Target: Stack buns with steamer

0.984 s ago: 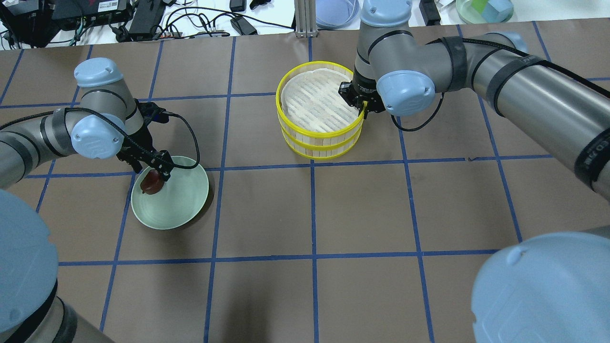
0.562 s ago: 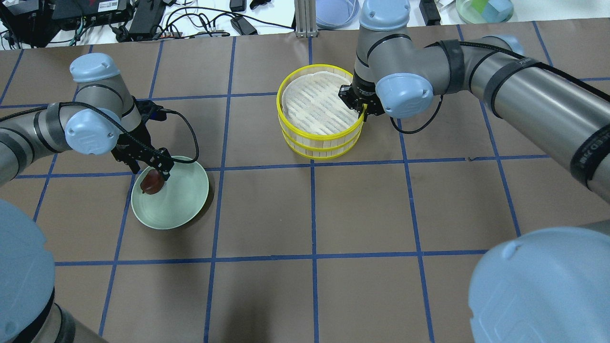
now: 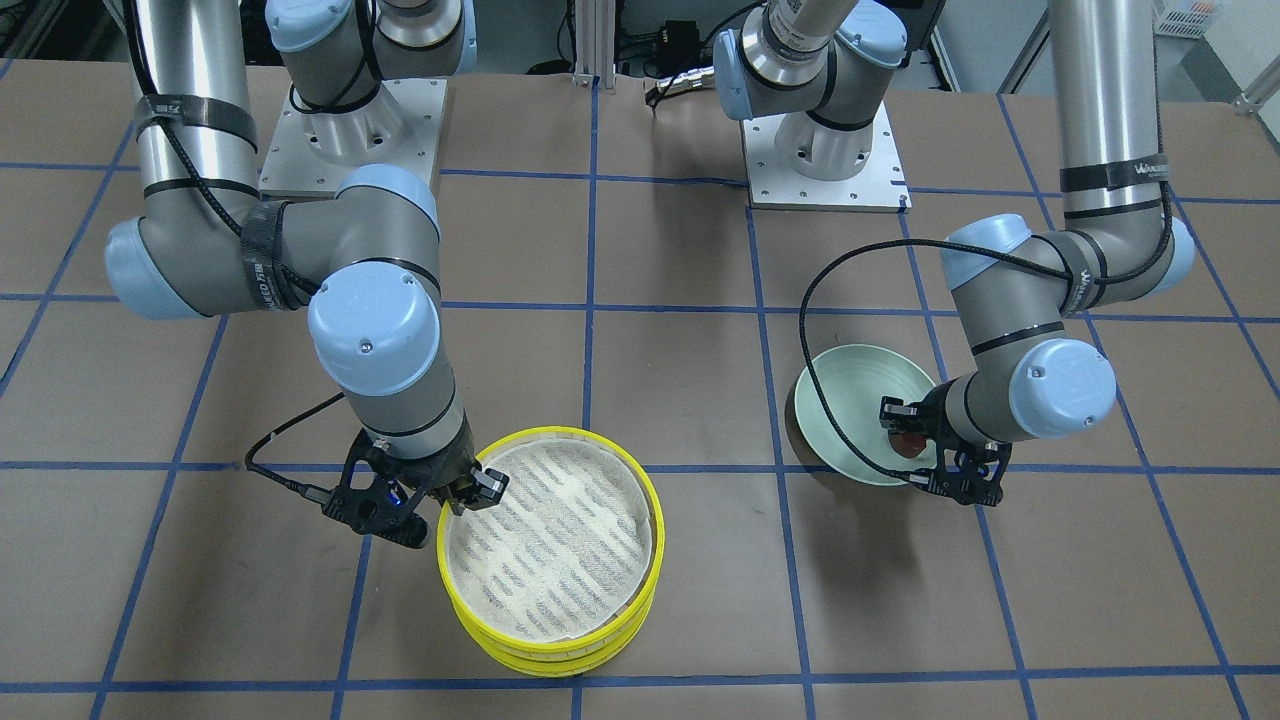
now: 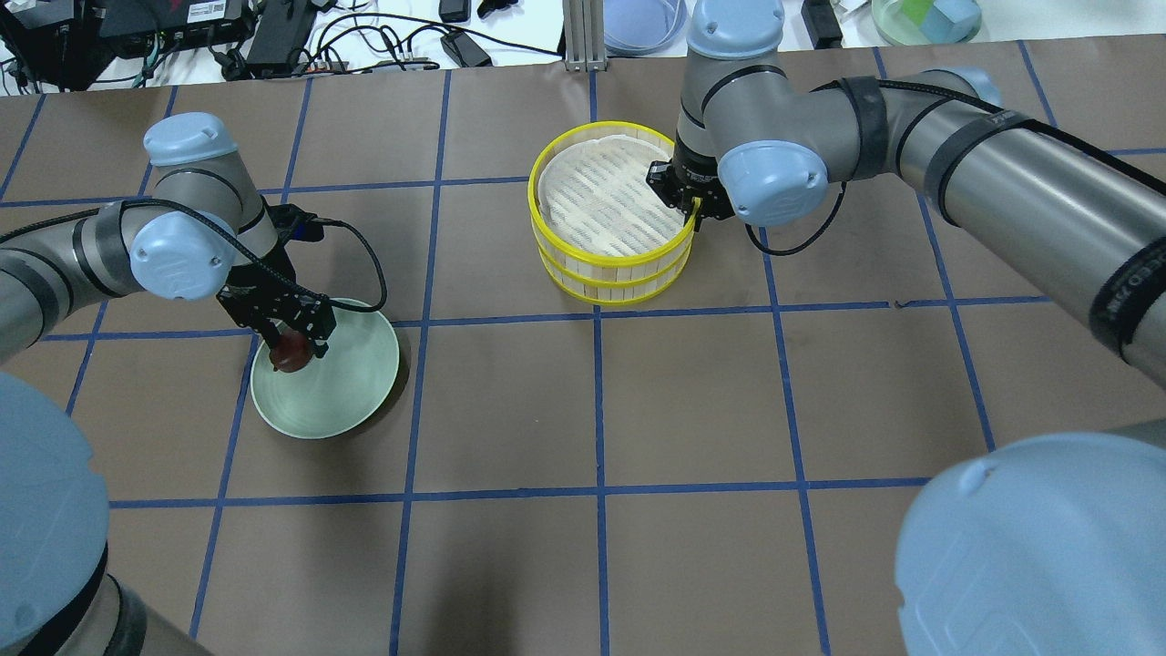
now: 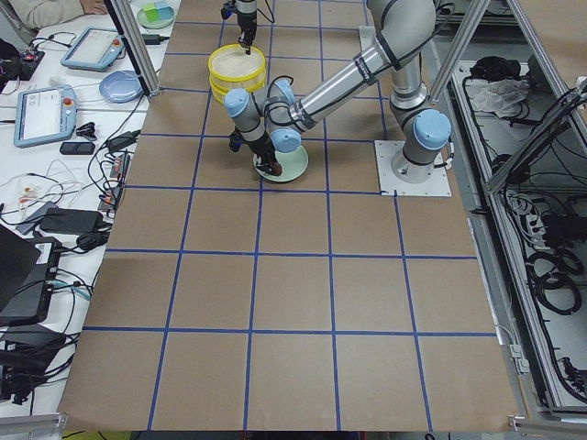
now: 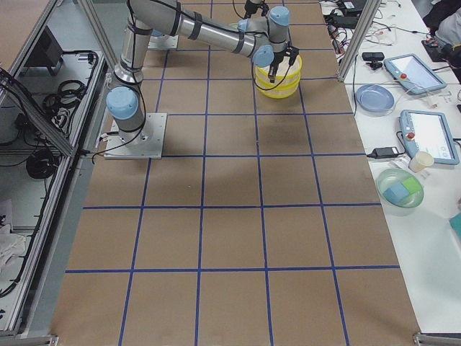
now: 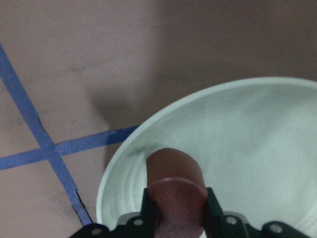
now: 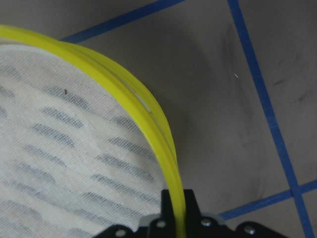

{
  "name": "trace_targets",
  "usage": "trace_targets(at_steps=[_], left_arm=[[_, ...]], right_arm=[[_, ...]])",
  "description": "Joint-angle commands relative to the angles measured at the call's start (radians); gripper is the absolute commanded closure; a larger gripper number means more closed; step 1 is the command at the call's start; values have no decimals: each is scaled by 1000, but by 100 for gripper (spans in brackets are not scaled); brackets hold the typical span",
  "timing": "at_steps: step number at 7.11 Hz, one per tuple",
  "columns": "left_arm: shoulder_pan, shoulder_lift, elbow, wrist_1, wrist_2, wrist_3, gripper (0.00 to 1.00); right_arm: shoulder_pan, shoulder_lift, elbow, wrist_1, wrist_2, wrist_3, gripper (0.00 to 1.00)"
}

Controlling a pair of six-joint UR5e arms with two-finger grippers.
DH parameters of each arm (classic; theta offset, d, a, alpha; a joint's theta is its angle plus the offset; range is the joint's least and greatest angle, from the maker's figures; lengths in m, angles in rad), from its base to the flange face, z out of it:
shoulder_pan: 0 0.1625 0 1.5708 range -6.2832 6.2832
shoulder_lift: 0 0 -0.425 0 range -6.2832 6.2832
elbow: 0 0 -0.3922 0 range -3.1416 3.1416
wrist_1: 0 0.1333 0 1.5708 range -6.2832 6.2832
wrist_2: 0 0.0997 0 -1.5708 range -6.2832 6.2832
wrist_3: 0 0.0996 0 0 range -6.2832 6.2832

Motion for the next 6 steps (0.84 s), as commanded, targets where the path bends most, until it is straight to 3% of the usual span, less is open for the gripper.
trace_targets(at_steps=[1,6], left_arm=[[1,12,14,-9,1,-16,100],[-36,74,161,-135,-3,-227,100]], right_arm=[[0,1,0,-3,0,0,100],[-2,9,2,-33,-16,-6,100]])
